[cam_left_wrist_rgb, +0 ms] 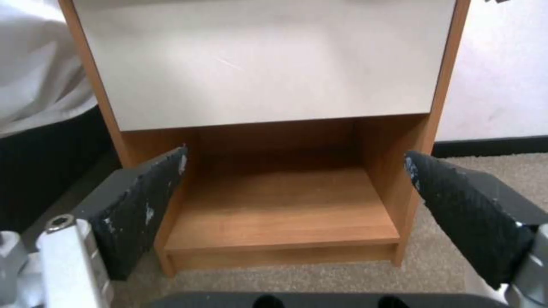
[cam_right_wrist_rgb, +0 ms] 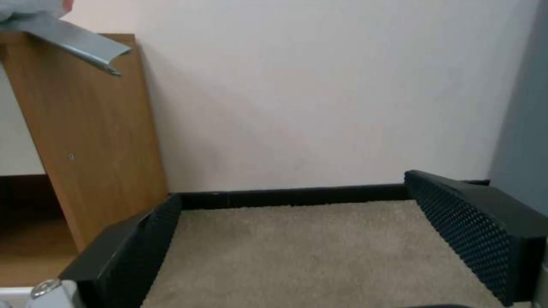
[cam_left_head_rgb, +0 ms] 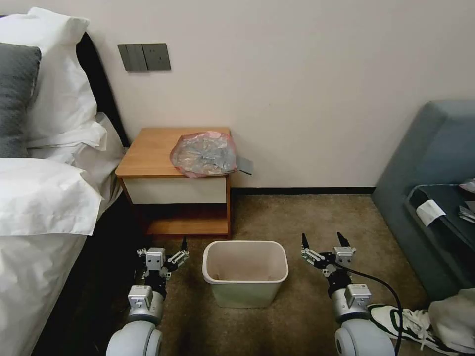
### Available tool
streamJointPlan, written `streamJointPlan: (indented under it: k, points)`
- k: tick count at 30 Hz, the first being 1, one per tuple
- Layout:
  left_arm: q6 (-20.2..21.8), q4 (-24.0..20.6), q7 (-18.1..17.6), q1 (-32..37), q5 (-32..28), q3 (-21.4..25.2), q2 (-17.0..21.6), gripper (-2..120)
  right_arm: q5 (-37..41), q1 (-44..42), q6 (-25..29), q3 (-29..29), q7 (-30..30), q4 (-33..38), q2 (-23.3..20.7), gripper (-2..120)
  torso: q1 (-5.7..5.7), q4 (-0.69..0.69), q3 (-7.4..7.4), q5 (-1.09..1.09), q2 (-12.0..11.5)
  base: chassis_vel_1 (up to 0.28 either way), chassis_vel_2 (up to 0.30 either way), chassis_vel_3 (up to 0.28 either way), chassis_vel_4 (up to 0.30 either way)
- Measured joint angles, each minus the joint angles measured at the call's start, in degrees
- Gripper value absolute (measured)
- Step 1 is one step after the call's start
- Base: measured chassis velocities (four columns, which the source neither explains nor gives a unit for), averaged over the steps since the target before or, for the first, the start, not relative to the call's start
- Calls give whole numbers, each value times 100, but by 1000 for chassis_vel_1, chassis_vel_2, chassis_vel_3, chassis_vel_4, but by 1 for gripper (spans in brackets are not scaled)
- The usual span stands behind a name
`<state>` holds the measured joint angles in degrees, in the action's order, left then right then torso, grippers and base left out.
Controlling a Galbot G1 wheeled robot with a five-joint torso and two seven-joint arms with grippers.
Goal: Pick up the garbage bag from the table and place it over the trash can.
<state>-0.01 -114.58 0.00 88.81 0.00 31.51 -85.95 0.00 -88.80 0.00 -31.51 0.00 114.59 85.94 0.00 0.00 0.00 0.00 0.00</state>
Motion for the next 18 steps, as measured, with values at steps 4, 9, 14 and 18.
streamJointPlan:
  k: [4, 9, 14, 18]
  points:
    - [0, 0, 0, 0, 0, 0, 0, 100, 0, 0, 0, 0, 0, 0, 0, 100, 0, 0, 0, 0, 0, 0, 0, 0, 0]
    - [0, 0, 0, 0, 0, 0, 0, 100, 0, 0, 0, 0, 0, 0, 0, 100, 0, 0, 0, 0, 0, 0, 0, 0, 0]
    - [0, 0, 0, 0, 0, 0, 0, 100, 0, 0, 0, 0, 0, 0, 0, 100, 0, 0, 0, 0, 0, 0, 0, 0, 0]
    - [0, 0, 0, 1, 0, 0, 0, 100, 0, 0, 0, 0, 0, 0, 0, 100, 0, 0, 0, 0, 0, 0, 0, 0, 0]
